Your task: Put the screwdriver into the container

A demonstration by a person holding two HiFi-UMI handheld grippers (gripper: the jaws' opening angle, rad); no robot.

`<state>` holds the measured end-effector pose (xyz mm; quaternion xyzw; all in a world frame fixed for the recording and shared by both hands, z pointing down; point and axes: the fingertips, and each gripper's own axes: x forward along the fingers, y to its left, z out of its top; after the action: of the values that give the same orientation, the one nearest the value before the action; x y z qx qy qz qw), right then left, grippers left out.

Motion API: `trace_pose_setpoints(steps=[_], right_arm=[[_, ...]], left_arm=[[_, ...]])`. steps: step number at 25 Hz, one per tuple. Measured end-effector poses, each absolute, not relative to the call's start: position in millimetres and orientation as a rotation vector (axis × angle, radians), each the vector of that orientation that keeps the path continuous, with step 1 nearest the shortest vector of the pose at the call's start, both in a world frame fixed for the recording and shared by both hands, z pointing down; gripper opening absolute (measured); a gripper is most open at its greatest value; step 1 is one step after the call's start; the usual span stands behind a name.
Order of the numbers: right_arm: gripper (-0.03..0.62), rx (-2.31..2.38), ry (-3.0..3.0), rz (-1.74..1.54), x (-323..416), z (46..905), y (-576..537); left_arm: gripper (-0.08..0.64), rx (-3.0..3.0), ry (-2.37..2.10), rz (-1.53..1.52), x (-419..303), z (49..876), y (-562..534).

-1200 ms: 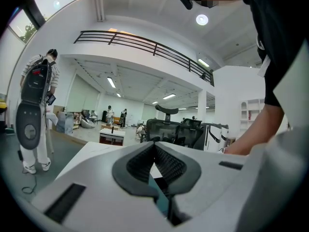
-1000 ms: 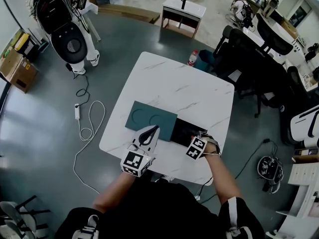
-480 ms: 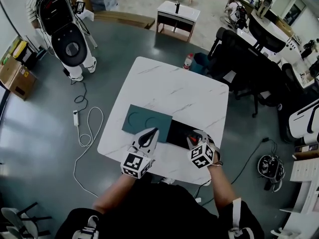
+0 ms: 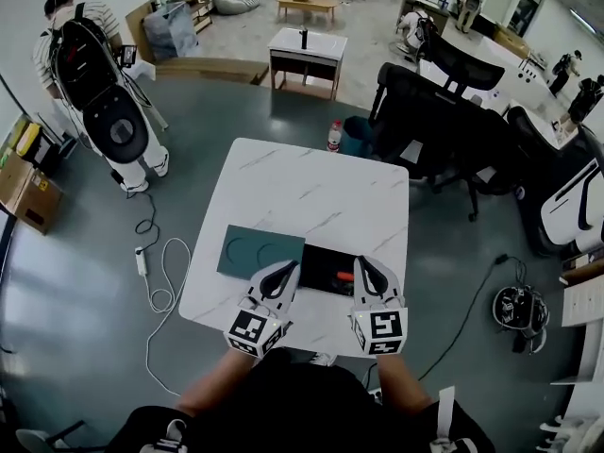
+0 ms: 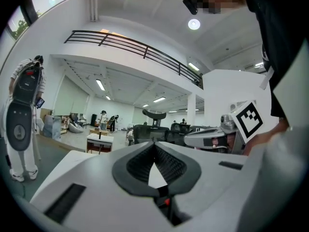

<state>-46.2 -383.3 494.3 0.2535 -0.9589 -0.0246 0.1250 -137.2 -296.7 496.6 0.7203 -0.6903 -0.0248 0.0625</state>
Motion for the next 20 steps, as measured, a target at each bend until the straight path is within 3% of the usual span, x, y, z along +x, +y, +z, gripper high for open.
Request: trace_pose_setpoints(steps=[20], right_arm=[[0.021,0.973,-2.944,-0.151,7,438,-390]], left_arm=[[0.006,2.257,-2.128,-0.033,-116,466,-303]])
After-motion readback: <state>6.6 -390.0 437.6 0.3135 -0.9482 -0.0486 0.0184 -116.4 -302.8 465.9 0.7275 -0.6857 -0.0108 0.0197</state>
